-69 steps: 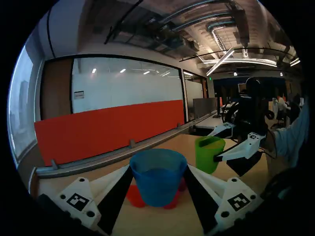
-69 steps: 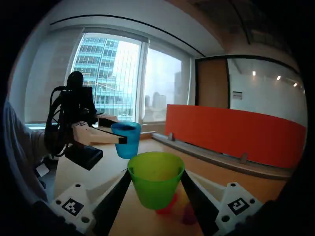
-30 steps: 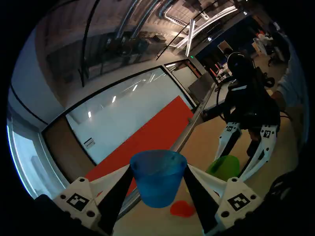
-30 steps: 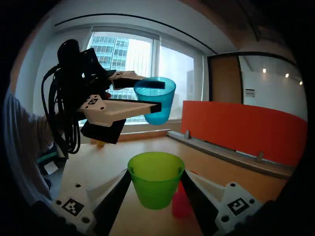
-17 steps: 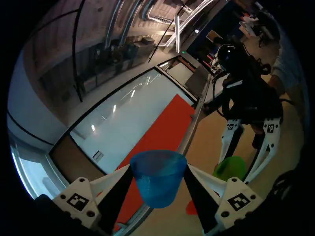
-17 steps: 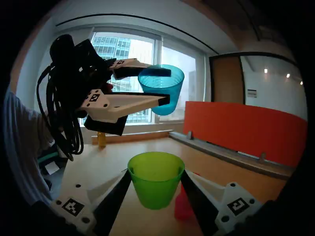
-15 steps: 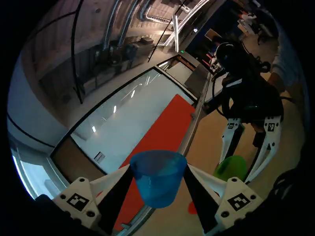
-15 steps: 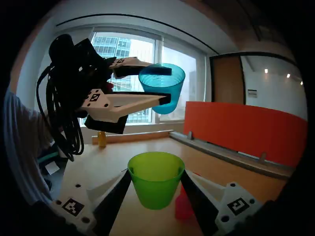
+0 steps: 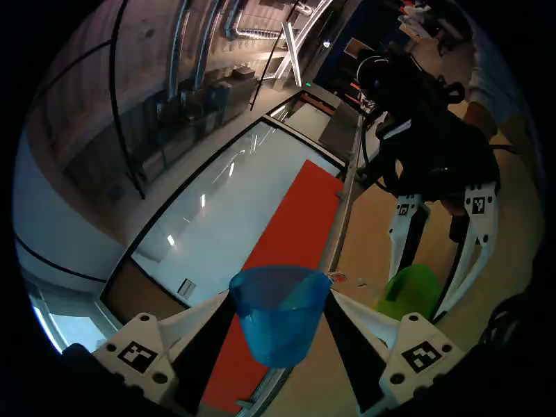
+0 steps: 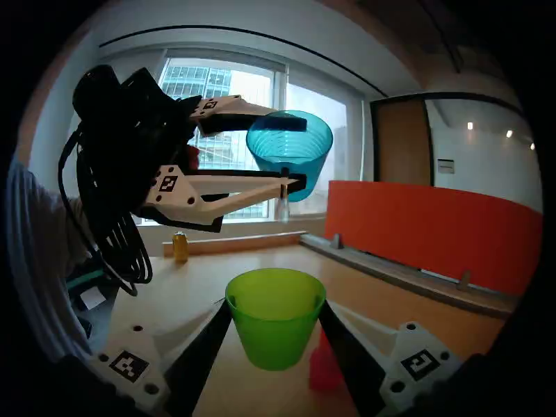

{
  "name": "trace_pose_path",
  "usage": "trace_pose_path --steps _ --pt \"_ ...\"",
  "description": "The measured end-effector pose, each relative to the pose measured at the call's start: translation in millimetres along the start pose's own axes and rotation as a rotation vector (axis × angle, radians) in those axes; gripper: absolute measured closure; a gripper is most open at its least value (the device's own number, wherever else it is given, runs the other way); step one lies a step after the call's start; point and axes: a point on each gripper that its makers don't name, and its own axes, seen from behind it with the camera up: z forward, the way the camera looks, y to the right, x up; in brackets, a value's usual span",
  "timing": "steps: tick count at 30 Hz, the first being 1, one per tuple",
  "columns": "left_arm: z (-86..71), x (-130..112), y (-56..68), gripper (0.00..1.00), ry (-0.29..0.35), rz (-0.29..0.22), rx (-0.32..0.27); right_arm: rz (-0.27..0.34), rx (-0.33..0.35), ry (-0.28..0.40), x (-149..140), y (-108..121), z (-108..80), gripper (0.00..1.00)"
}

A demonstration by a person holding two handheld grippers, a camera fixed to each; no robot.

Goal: Pour water

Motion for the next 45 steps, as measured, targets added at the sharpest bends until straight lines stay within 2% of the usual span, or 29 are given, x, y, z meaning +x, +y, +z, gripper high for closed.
trace_pose_path --steps 45 --pt "0.0 13 -11.2 0.14 0.022 0.184 0.037 -0.009 -0.005 0.009 2 5 -3.3 0.1"
